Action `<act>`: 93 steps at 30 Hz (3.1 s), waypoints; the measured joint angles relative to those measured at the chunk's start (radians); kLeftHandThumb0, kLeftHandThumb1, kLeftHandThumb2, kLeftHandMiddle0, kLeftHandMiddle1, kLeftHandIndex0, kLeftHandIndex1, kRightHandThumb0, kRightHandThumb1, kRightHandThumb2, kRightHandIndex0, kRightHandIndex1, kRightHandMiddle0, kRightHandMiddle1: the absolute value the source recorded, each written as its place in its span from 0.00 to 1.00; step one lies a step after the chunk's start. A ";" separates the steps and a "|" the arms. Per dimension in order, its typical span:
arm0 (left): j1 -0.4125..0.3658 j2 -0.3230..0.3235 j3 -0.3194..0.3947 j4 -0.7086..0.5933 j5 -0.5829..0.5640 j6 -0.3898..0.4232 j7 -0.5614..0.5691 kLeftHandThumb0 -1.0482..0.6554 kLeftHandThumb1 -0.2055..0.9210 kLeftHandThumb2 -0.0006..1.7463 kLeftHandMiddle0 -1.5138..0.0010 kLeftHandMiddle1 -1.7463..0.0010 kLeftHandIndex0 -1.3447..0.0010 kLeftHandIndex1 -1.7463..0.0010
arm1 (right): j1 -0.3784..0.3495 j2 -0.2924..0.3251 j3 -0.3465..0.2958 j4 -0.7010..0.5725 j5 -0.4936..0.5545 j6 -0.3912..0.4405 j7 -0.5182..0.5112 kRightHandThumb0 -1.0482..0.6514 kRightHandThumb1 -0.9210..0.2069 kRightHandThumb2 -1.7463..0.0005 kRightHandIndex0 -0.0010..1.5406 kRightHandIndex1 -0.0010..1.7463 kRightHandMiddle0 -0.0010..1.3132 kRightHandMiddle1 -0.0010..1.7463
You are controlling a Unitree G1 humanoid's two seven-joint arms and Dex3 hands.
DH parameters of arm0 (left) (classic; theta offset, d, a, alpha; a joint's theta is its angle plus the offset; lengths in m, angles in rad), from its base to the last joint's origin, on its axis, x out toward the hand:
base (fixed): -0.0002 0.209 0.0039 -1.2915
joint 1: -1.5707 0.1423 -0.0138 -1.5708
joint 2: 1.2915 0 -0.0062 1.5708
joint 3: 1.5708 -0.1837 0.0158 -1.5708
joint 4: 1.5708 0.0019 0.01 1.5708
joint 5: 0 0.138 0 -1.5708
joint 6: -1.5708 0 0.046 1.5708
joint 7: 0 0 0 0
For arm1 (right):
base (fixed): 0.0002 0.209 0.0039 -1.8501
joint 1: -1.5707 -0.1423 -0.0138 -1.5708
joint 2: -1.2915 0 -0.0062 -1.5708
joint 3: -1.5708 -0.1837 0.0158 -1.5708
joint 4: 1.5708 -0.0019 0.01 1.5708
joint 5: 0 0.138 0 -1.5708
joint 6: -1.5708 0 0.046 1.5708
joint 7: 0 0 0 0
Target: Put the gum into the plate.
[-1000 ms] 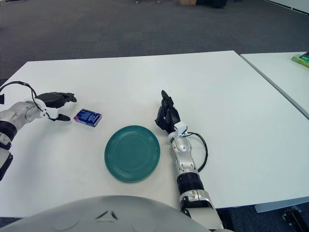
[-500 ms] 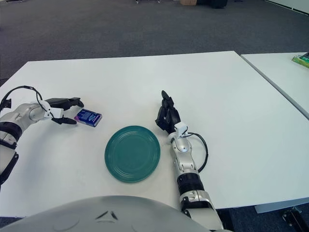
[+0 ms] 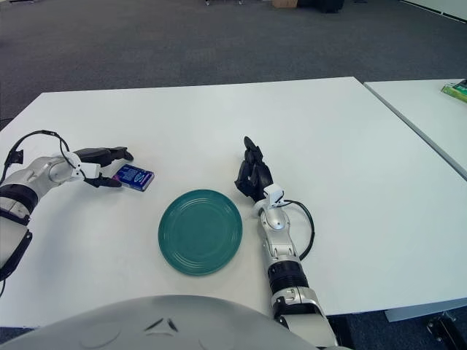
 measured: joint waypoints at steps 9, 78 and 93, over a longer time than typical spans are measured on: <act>0.000 -0.002 -0.032 -0.015 0.047 0.018 0.064 0.00 1.00 0.22 0.99 1.00 1.00 0.62 | 0.000 0.000 0.000 0.000 0.000 0.000 -0.001 0.16 0.00 0.44 0.00 0.00 0.00 0.10; -0.170 -0.255 -0.232 0.090 0.067 0.211 0.032 0.61 0.24 0.87 0.45 0.13 0.53 0.00 | 0.045 0.014 0.021 -0.059 -0.005 0.029 -0.041 0.15 0.00 0.44 0.01 0.00 0.00 0.15; -0.138 -0.270 -0.221 0.073 0.059 0.207 0.073 0.61 0.27 0.87 0.46 0.09 0.58 0.00 | 0.060 0.018 0.024 -0.087 -0.006 0.050 -0.043 0.15 0.00 0.43 0.00 0.00 0.00 0.14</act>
